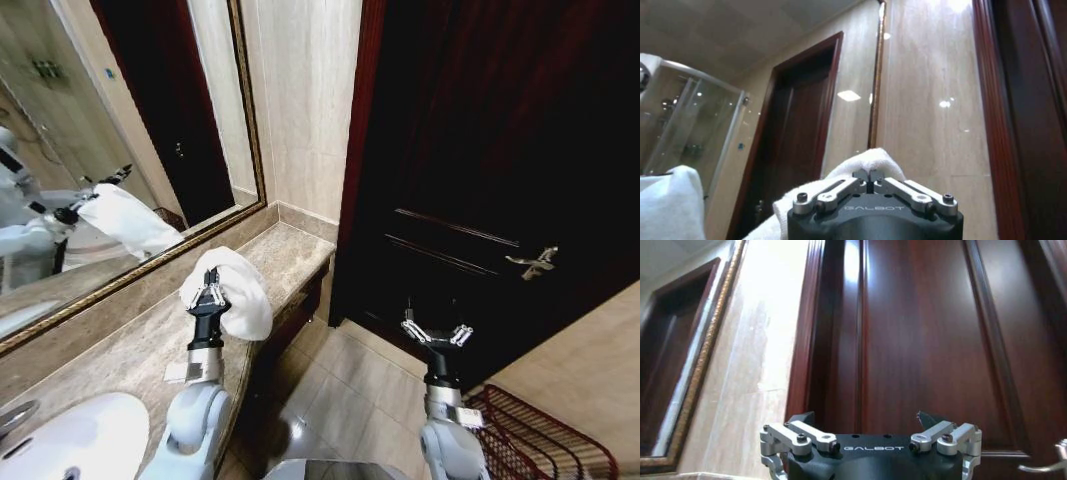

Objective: Discard the used towel into the hamper.

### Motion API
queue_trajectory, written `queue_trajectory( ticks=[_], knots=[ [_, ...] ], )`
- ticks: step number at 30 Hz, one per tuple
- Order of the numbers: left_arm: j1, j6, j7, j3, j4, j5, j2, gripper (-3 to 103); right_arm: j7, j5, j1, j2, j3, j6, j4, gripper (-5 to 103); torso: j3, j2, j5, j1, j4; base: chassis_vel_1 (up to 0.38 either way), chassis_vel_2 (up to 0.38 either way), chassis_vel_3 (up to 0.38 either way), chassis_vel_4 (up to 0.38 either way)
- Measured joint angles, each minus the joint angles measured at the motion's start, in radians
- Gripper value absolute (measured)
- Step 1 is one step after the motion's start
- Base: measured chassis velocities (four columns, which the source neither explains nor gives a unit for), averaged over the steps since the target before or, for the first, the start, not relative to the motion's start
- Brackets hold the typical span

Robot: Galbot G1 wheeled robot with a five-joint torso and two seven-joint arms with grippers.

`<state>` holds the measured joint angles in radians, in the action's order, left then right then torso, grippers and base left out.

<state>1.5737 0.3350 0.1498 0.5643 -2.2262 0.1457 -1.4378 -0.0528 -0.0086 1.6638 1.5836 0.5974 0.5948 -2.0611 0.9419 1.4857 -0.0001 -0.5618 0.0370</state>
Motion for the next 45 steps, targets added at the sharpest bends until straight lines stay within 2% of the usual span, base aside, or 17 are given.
queue_trajectory(
  ticks=[7,19,45],
  knots=[
    [0.001,-0.002,-0.04,-0.016,-0.012,-0.001,0.001,0,-0.03,-0.01,0.022,-0.012,0.011,0.008,-0.029,100,0.0,0.0,0.0,0.0,0.0001,-0.007,-0.007,-0.007,-0.007],
    [-0.002,0.026,-0.111,-0.036,-0.017,0.014,0.016,0,-0.027,-0.035,0.064,0.003,-0.002,0.033,-0.038,100,0.0,0.0,0.0,0.0,0.0,-0.076,-0.084,-0.076,-0.084],
    [0.001,0.056,-0.153,-0.037,-0.022,0.039,0.025,0,-0.012,-0.037,0.071,0.004,-0.005,0.042,-0.043,100,0.0,0.0,0.0,0.0,0.0,-0.122,-0.121,-0.118,-0.123]
  ],
)
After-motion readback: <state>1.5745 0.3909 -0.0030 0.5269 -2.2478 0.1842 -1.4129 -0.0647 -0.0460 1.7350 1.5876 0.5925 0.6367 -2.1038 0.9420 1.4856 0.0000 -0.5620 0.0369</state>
